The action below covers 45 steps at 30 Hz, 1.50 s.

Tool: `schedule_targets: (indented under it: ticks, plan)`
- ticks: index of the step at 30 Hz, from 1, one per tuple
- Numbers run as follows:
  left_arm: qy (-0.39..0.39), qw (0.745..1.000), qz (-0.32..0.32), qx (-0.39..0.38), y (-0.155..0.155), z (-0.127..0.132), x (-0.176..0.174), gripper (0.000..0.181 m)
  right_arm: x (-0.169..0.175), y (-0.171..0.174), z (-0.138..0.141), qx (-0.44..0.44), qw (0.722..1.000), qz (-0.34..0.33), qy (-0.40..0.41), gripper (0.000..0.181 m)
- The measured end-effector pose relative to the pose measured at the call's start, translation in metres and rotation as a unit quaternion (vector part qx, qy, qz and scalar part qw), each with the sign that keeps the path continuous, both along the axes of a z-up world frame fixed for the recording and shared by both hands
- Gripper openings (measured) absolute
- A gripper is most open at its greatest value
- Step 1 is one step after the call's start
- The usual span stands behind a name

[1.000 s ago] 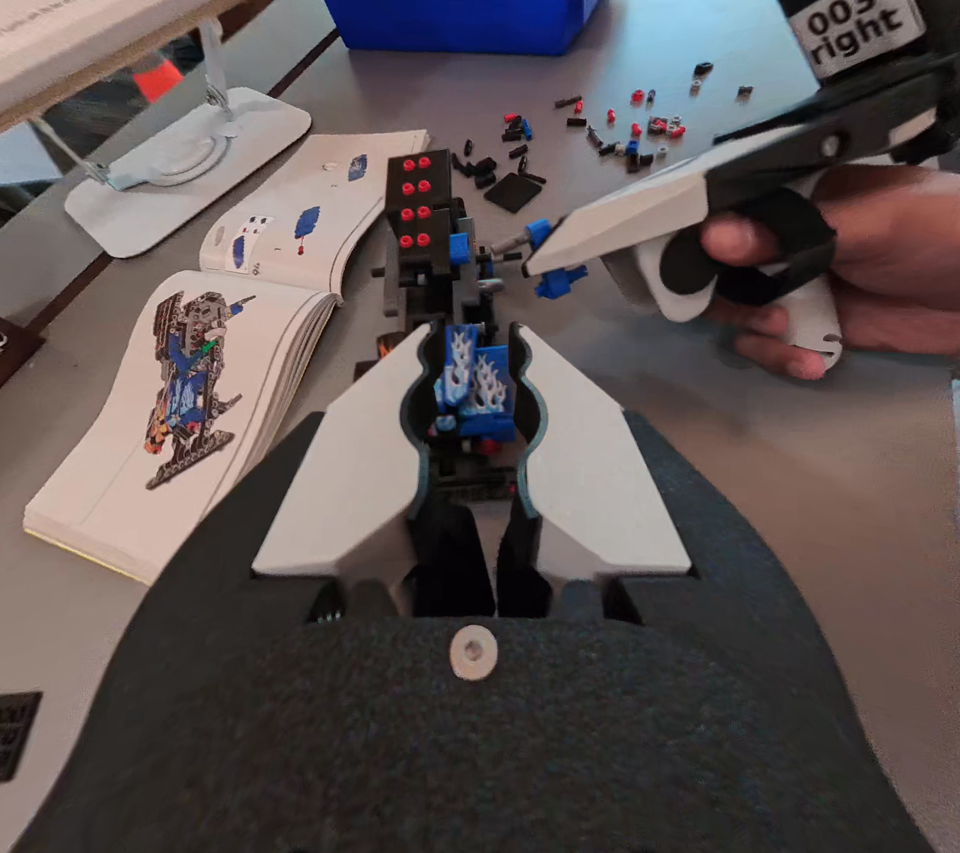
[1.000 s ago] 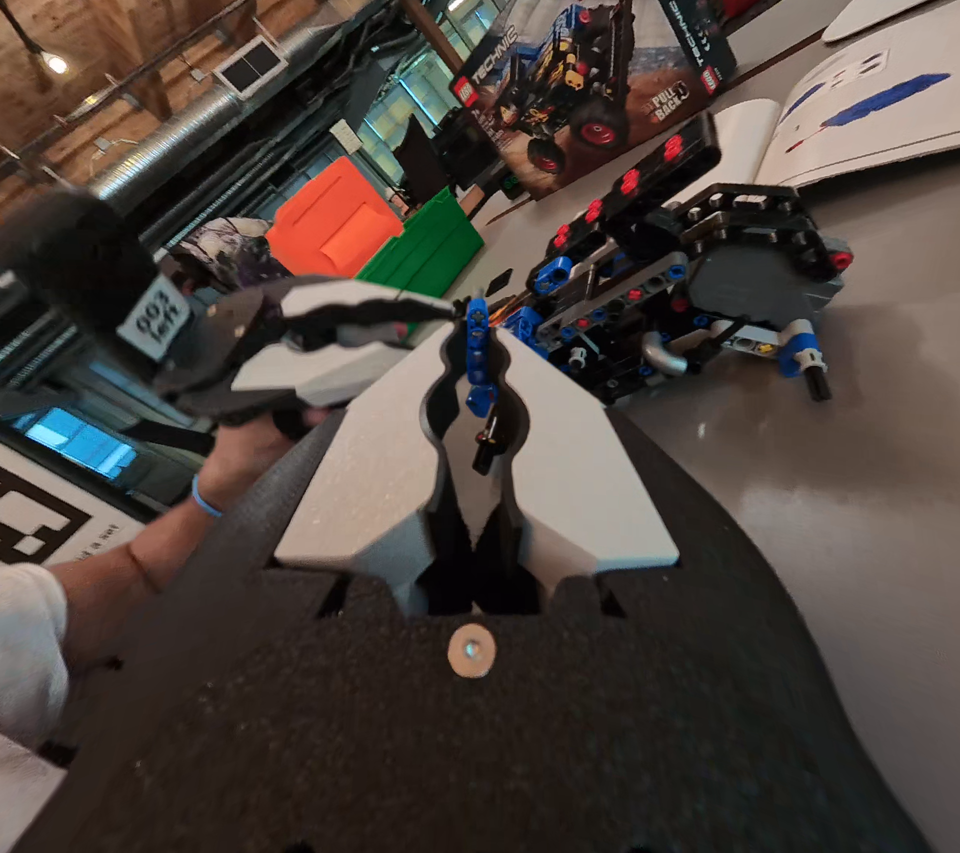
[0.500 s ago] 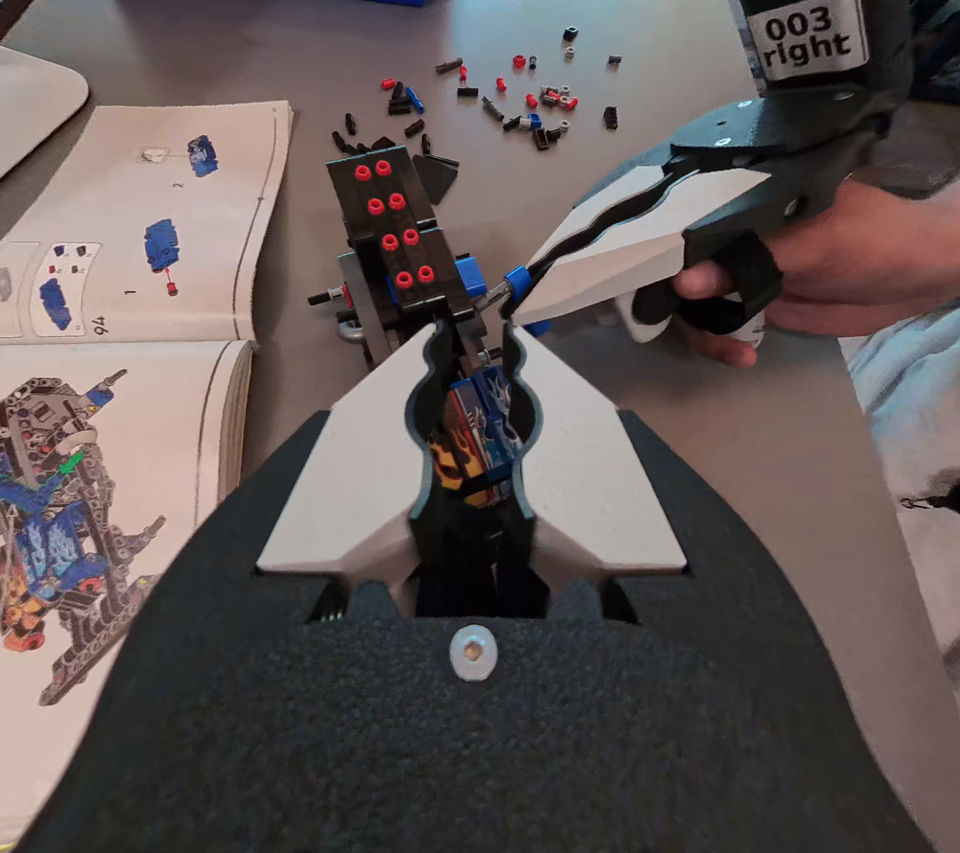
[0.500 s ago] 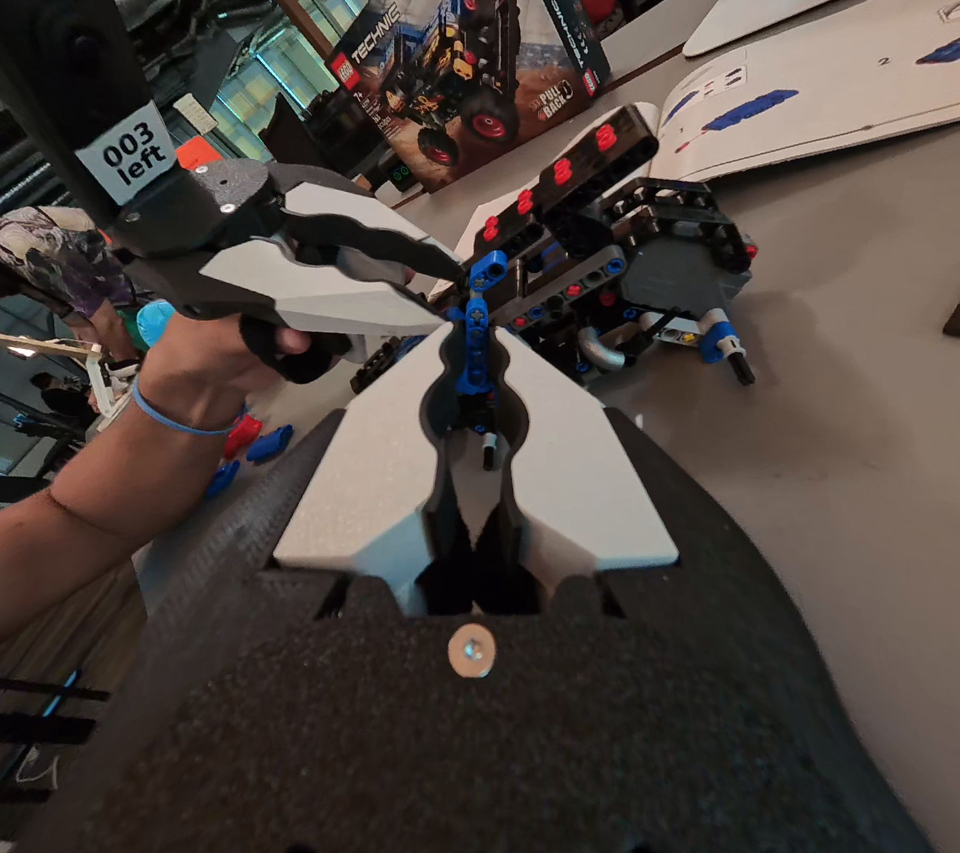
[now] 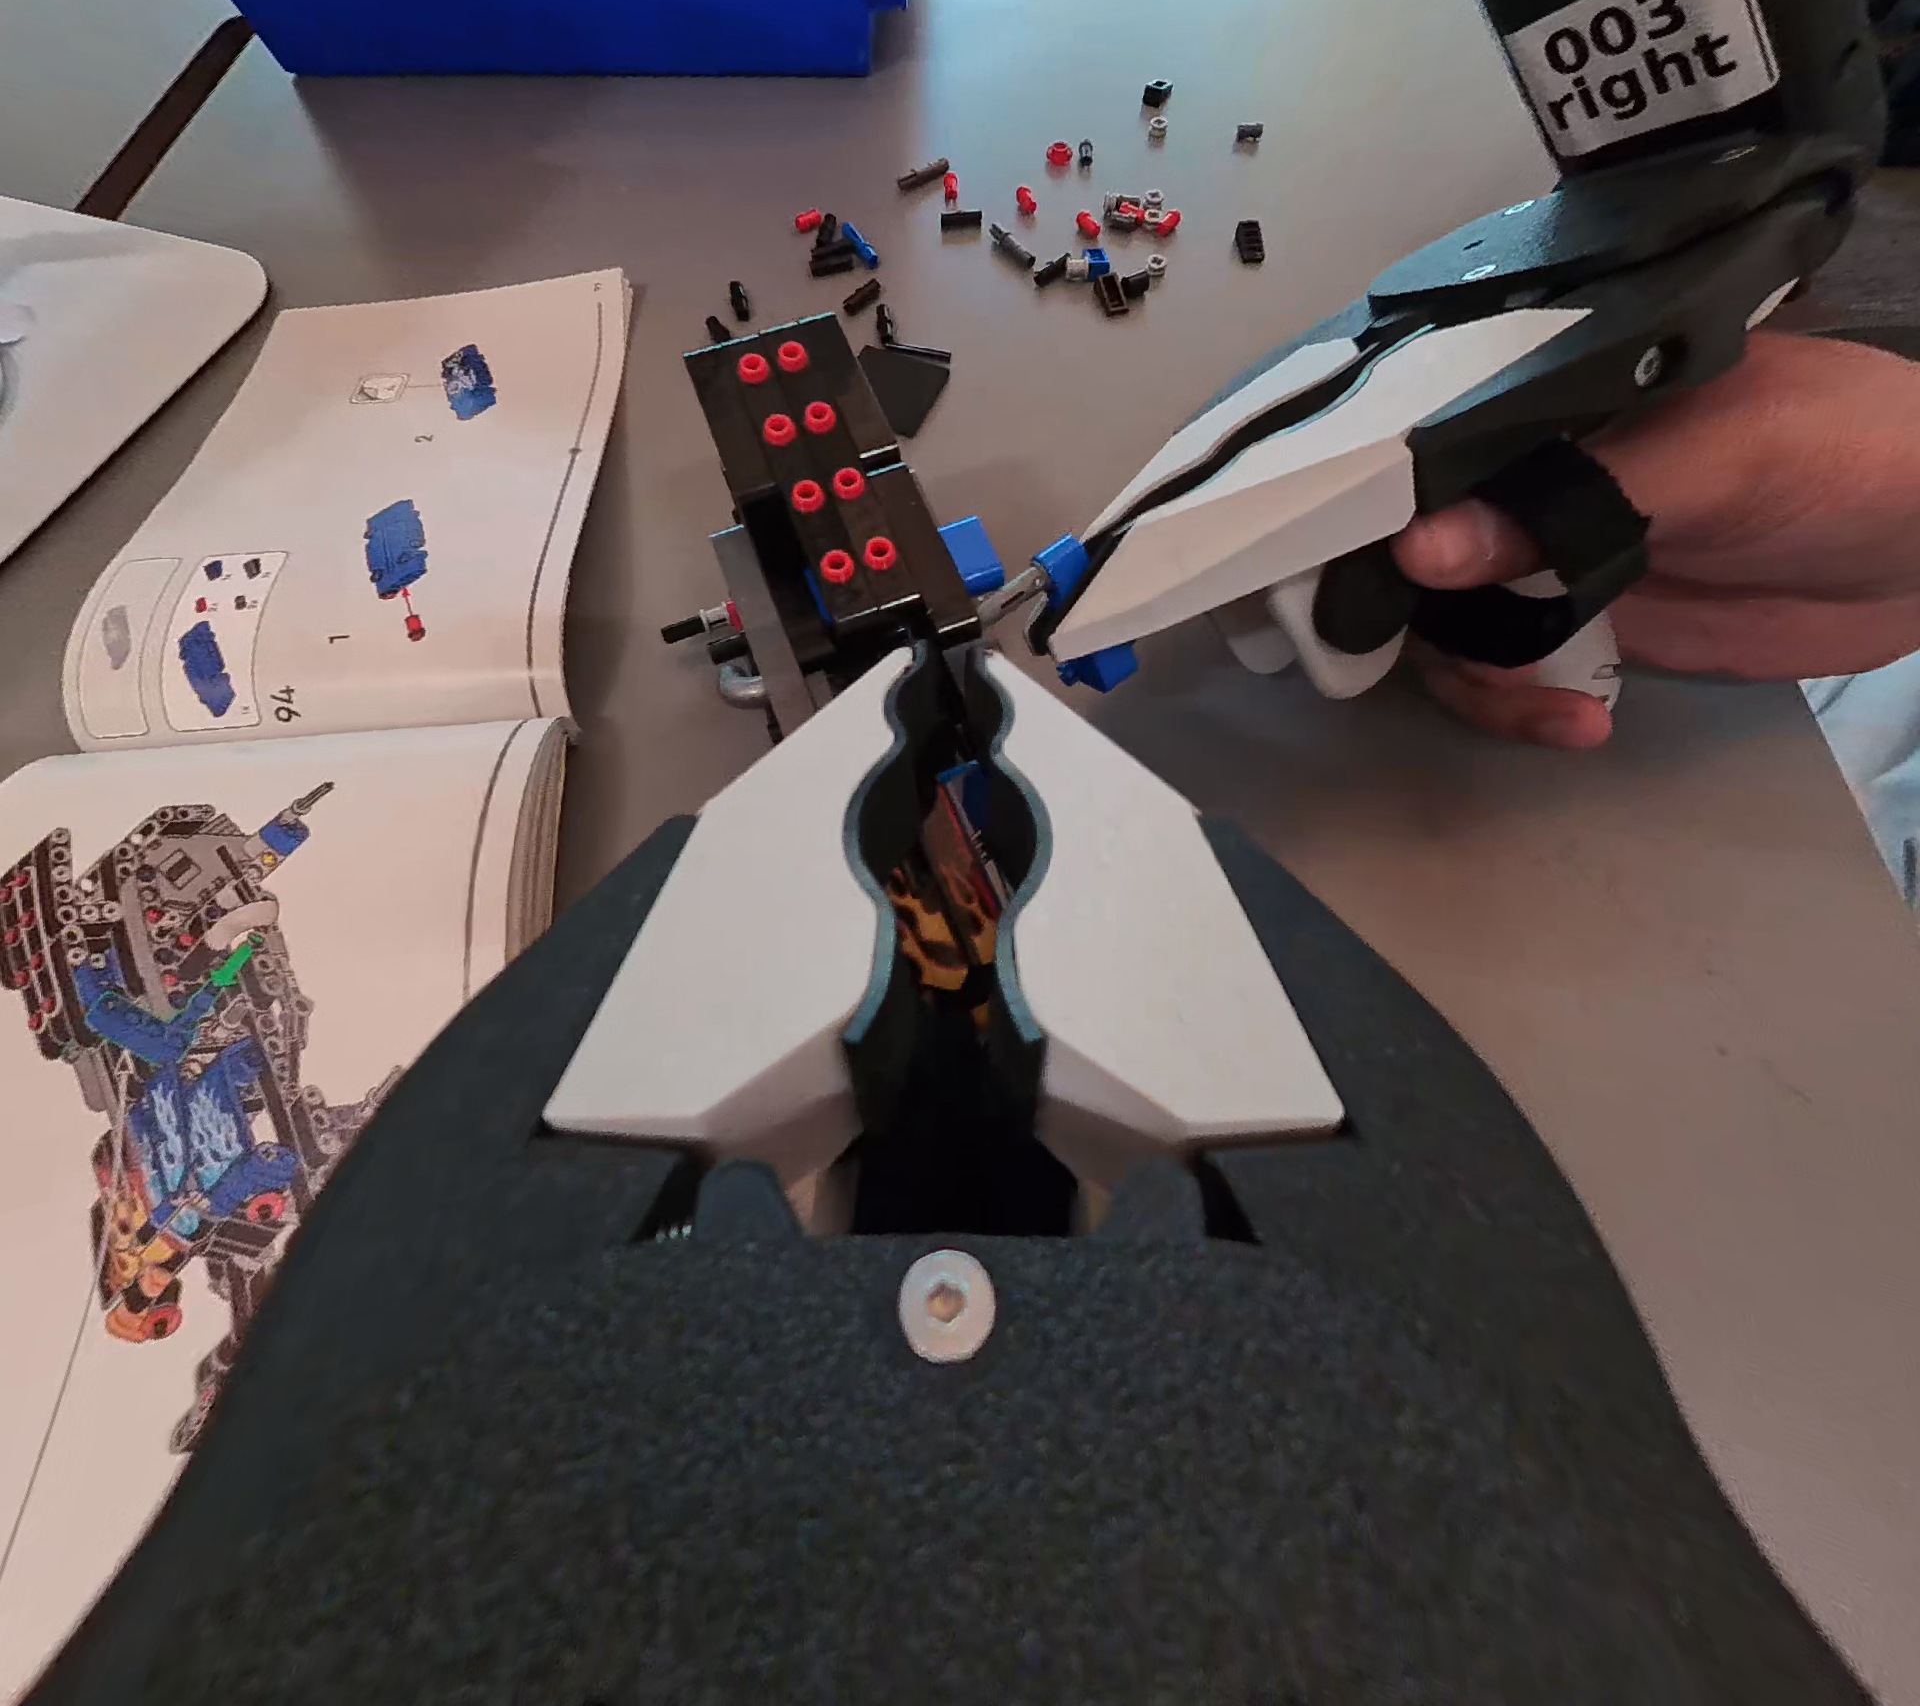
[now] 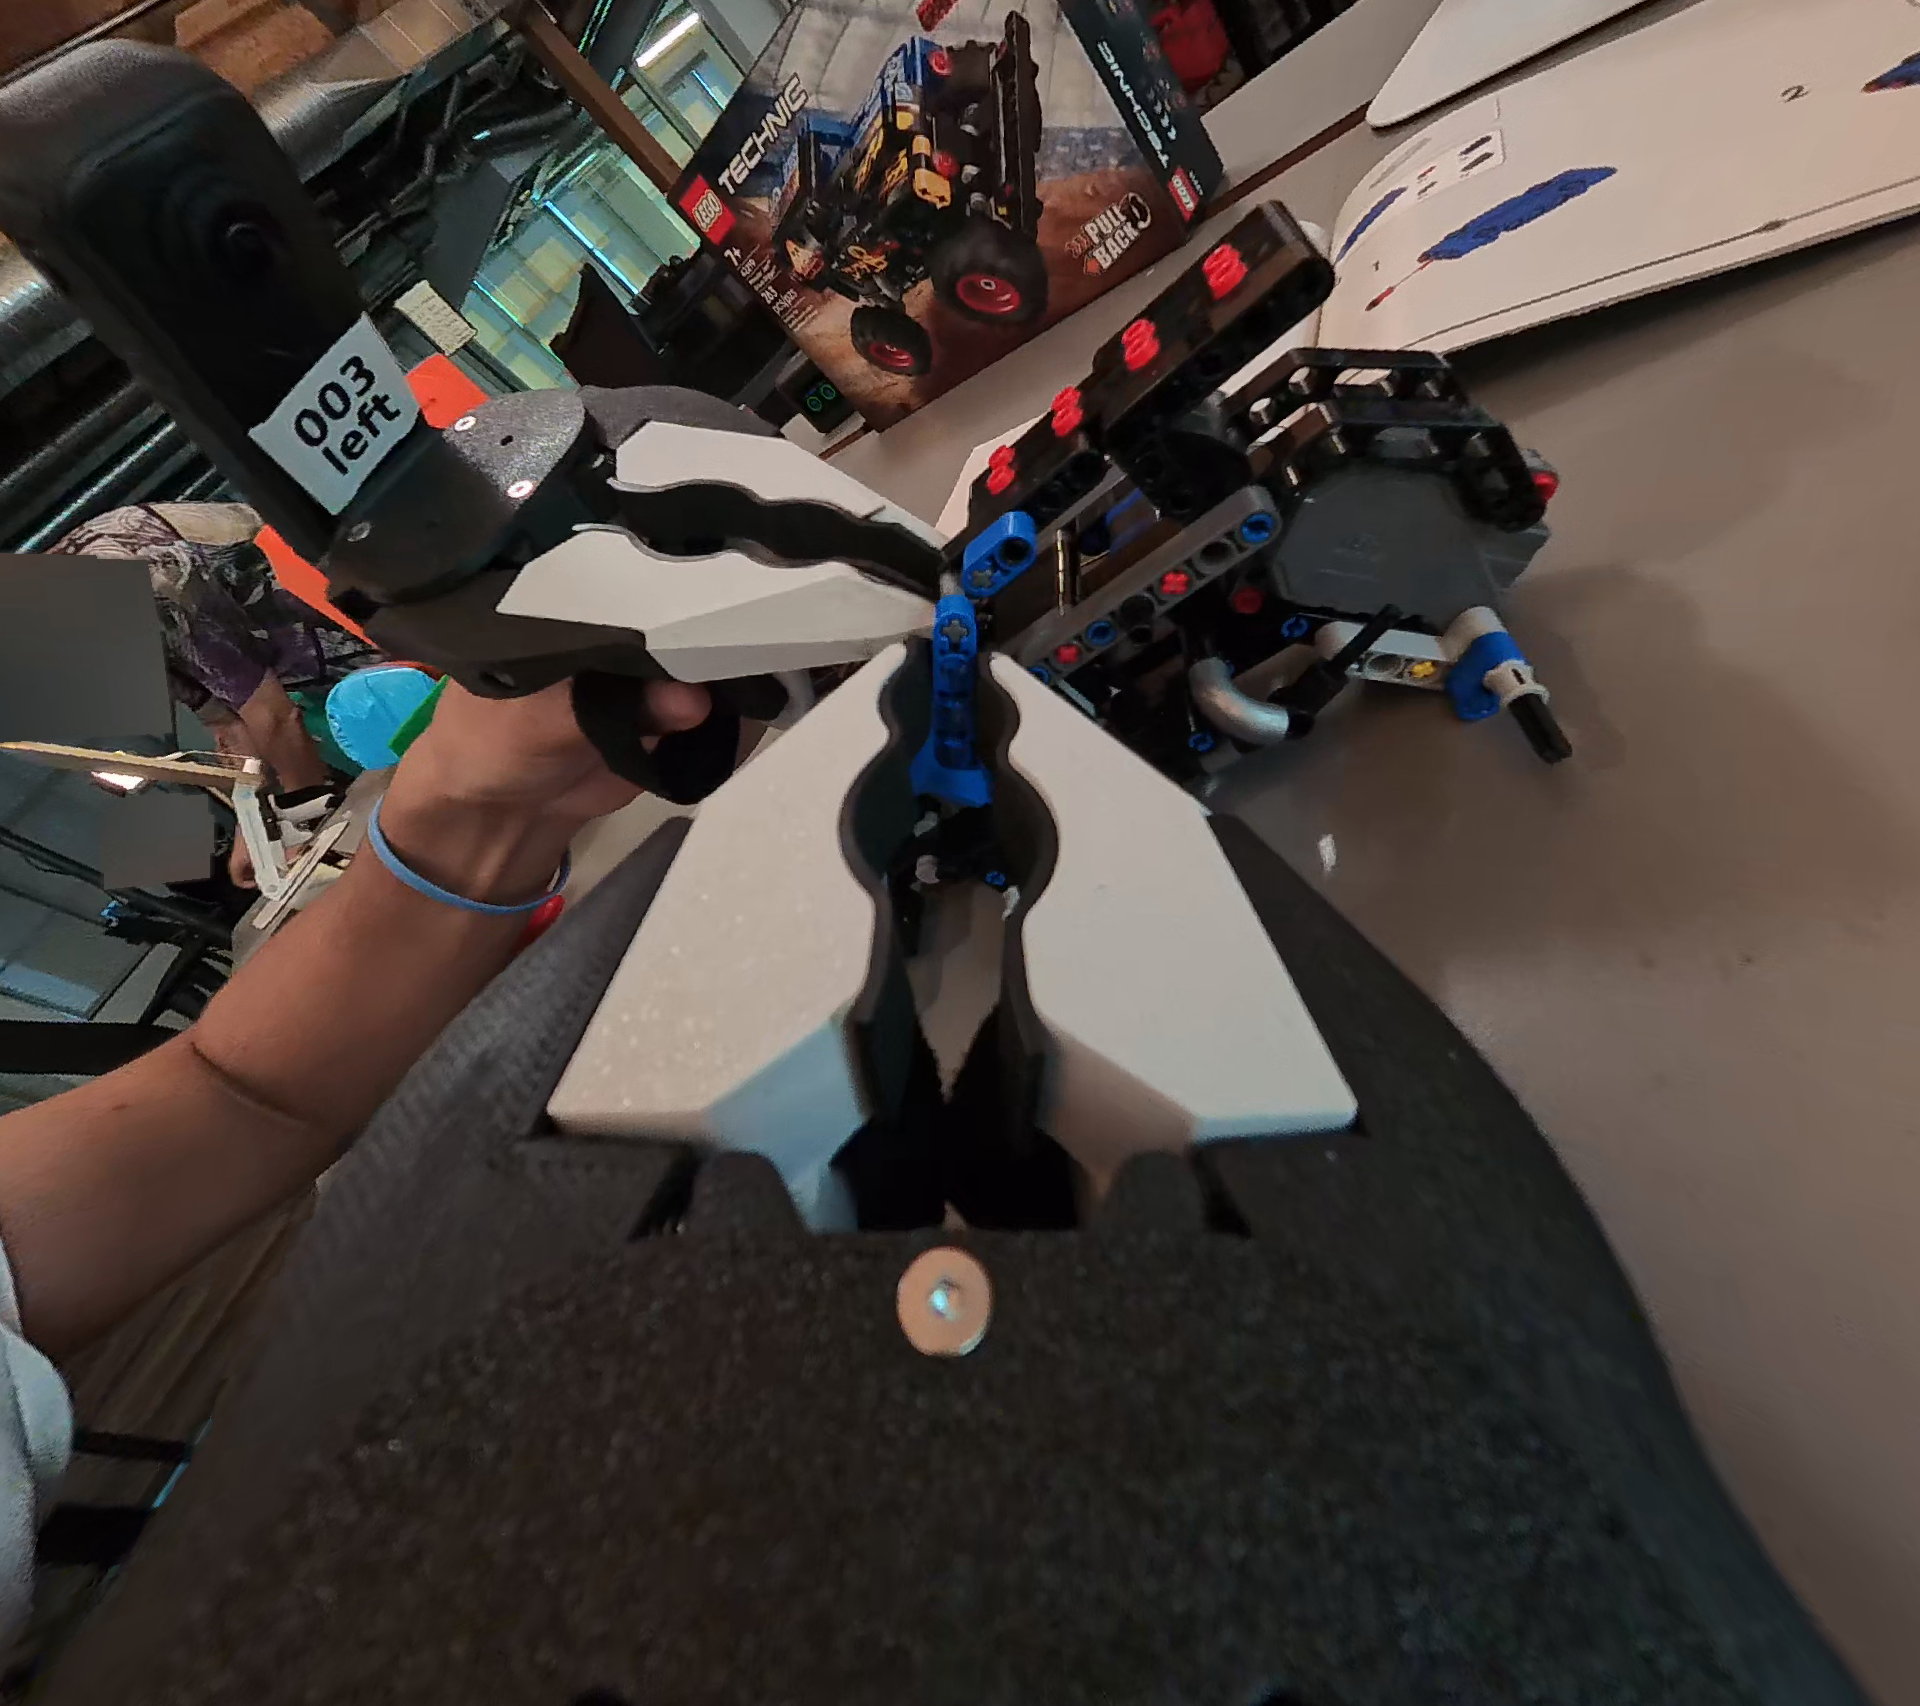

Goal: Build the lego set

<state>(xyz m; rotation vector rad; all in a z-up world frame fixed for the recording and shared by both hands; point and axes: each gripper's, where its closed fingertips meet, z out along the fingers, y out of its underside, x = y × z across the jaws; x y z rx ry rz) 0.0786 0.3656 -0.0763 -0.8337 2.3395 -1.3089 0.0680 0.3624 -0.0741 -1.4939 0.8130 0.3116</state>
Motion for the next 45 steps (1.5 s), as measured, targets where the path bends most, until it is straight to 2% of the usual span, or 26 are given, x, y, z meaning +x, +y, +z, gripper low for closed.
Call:
schedule_targets:
  ticks: [10,15,18,22,26,30,34,36,40,43,45]
  plan:
    - [-0.012,1.000,0.001,0.006,-0.002,-0.001,0.000,0.000,-0.004,0.005,-0.006,-0.020,1.000,0.011,0.007,0.006]
    - [-0.030,0.999,-0.008,0.034,-0.002,-0.001,-0.002,0.001,-0.004,0.004,-0.005,-0.007,0.999,0.022,0.029,0.007]
    - [-0.039,0.998,-0.014,0.052,-0.001,-0.001,-0.002,0.014,-0.006,0.003,-0.004,0.000,0.998,0.040,0.057,0.007]
    - [-0.044,0.997,-0.015,0.064,0.000,-0.002,-0.002,0.022,-0.006,0.001,-0.005,0.006,0.992,0.074,0.103,0.006]
    - [-0.035,0.997,-0.023,0.068,0.002,-0.003,-0.005,0.023,-0.007,0.001,-0.008,-0.013,0.989,0.099,0.105,0.006]
    - [-0.010,0.997,-0.038,0.066,0.008,0.003,-0.013,0.037,-0.007,0.002,-0.005,-0.008,0.987,0.116,0.111,0.007]
    - [-0.011,0.997,-0.036,0.068,-0.004,0.002,-0.022,0.053,-0.008,0.003,-0.004,-0.010,0.987,0.121,0.104,0.007]
    - [-0.031,0.996,-0.010,0.086,-0.009,-0.001,-0.018,0.050,-0.007,0.003,-0.004,-0.008,0.986,0.125,0.110,0.006]
    - [-0.037,0.993,0.005,0.108,-0.016,-0.005,-0.014,0.057,-0.006,0.005,-0.004,-0.016,0.985,0.131,0.111,0.006]
    - [-0.047,0.993,0.010,0.109,-0.016,-0.006,-0.008,0.054,-0.003,0.005,-0.005,-0.016,0.984,0.132,0.122,0.006]
    - [-0.062,0.991,0.025,0.112,-0.014,-0.006,-0.003,0.046,-0.002,0.005,-0.005,-0.006,0.981,0.134,0.139,0.006]
